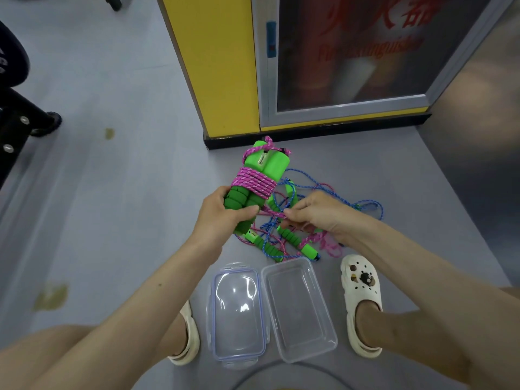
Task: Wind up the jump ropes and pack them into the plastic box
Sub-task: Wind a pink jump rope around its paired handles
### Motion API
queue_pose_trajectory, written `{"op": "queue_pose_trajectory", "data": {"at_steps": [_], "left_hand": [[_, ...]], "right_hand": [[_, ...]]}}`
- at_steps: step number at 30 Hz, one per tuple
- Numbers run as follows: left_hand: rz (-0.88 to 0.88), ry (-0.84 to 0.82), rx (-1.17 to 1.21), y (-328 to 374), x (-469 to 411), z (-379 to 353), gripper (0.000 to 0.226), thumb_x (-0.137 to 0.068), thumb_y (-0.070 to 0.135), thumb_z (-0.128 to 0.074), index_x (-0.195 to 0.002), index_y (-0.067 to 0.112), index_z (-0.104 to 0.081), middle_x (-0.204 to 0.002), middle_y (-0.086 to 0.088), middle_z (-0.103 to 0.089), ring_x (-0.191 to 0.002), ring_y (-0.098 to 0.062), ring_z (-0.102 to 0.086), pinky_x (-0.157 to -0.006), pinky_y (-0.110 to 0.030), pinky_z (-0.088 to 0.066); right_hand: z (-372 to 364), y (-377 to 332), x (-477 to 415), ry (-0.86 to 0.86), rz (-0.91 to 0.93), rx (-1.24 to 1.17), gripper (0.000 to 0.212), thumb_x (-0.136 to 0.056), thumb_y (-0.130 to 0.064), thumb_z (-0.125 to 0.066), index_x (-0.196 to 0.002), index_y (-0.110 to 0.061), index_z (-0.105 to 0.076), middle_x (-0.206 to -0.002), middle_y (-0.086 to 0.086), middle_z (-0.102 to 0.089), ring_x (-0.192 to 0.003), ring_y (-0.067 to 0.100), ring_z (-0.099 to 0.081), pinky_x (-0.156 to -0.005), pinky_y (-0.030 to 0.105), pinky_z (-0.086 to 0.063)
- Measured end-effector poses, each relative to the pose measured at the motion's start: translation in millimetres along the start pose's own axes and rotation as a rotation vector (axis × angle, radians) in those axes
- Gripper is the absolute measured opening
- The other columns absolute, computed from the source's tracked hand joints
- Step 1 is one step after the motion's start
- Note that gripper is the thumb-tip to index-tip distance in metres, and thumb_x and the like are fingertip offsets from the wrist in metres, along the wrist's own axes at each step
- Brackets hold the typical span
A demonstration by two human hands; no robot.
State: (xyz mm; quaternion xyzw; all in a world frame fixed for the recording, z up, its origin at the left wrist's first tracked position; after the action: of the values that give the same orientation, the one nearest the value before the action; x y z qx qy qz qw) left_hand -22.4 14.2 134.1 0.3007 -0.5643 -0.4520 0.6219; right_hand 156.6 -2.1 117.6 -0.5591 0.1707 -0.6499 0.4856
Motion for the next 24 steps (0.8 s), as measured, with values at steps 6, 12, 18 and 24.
{"op": "queue_pose_trajectory", "data": {"at_steps": [6, 12, 18, 24], "left_hand": [[0.135, -0.145, 0.207, -9.3, 5.0, -17.1, 0.04, -0.079, 0.003, -0.07, -0.117, 0.002, -0.058, -0.088, -0.01, -0.068, -0.071, -0.022, -0.066, -0.053, -0.024, -0.053], [0.162, -0.202, 0.246, -14.1, 7.0, -23.9, 0.038, -0.081, 0.006, -0.068, -0.118, 0.004, -0.06, -0.089, -0.008, -0.068, -0.072, -0.018, -0.065, -0.061, -0.026, -0.055], [0.075, -0.209, 0.183, -5.8, 10.8, -25.4, 0.033, -0.078, -0.003, -0.07, -0.106, 0.011, -0.062, -0.084, -0.007, -0.069, -0.064, -0.013, -0.066, -0.05, -0.02, -0.051], [-0.028, -0.121, 0.16, 1.1, 11.9, -22.7, 0.038, -0.076, -0.006, -0.072, -0.109, 0.009, -0.06, -0.081, -0.004, -0.068, -0.064, -0.012, -0.066, -0.051, -0.019, -0.05]], "right_hand": [[-15.4, -5.6, 0.8, -0.005, 0.131, 0.14, 0.03, -0.086, -0.01, -0.064, -0.116, -0.009, -0.064, -0.103, 0.002, -0.068, -0.088, 0.008, -0.06, -0.072, 0.014, -0.045], [-20.9, -14.6, 3.7, 0.04, 0.242, -0.157, 0.02, -0.081, 0.006, -0.062, -0.099, -0.002, -0.064, -0.087, 0.008, -0.071, -0.071, 0.002, -0.066, -0.064, 0.008, -0.049], [-18.0, -9.7, 2.1, 0.062, 0.141, -0.118, 0.017, -0.09, 0.007, -0.046, -0.086, -0.001, -0.061, -0.068, 0.009, -0.061, -0.047, 0.007, -0.056, -0.046, 0.017, -0.048], [-7.3, -11.1, 0.3, 0.083, 0.116, -0.172, 0.014, -0.094, 0.0, -0.049, -0.087, 0.002, -0.061, -0.055, 0.003, -0.05, -0.032, 0.001, -0.037, -0.035, 0.014, -0.029]]}}
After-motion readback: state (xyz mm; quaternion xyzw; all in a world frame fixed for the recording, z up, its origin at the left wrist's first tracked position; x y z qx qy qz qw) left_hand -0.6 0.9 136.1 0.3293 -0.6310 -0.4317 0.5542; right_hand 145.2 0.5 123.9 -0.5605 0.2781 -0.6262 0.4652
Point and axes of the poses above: each hand's wrist, its own x-axis away from the middle knuckle, its own z-axis out of the back of the hand, y = z × x, the point moved 7 cm from there along -x, towards the middle knuckle
